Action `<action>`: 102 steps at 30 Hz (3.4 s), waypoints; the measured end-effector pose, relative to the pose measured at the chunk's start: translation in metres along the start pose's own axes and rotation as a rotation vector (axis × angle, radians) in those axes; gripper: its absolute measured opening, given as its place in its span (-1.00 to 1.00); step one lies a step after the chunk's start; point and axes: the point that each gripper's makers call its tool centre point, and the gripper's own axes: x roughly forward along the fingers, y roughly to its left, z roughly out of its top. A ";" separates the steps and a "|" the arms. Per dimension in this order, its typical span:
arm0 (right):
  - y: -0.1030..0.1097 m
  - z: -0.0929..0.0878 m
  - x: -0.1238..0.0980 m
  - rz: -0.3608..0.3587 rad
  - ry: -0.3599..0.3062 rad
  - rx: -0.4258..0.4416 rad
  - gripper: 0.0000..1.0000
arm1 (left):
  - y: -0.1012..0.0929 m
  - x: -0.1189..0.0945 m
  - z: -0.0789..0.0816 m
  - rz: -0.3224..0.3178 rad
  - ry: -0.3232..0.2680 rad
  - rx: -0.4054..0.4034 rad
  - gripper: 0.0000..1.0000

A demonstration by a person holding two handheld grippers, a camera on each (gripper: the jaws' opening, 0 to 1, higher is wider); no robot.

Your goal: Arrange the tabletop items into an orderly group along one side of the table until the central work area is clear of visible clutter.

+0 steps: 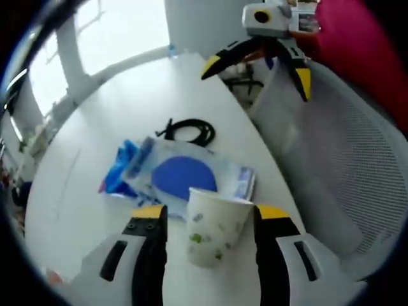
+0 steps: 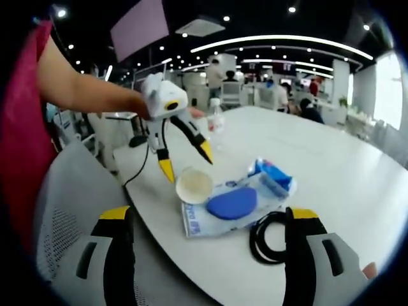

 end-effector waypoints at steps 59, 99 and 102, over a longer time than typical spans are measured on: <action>-0.004 -0.003 0.001 -0.019 0.003 0.027 0.97 | -0.007 0.021 -0.017 -0.100 0.066 0.046 -0.15; -0.002 -0.007 0.003 -0.013 0.029 -0.001 0.97 | 0.015 -0.010 -0.010 0.136 -0.124 -0.140 -0.18; -0.002 -0.007 0.003 -0.012 0.031 -0.002 0.97 | 0.019 -0.014 -0.009 0.168 -0.150 -0.173 -0.18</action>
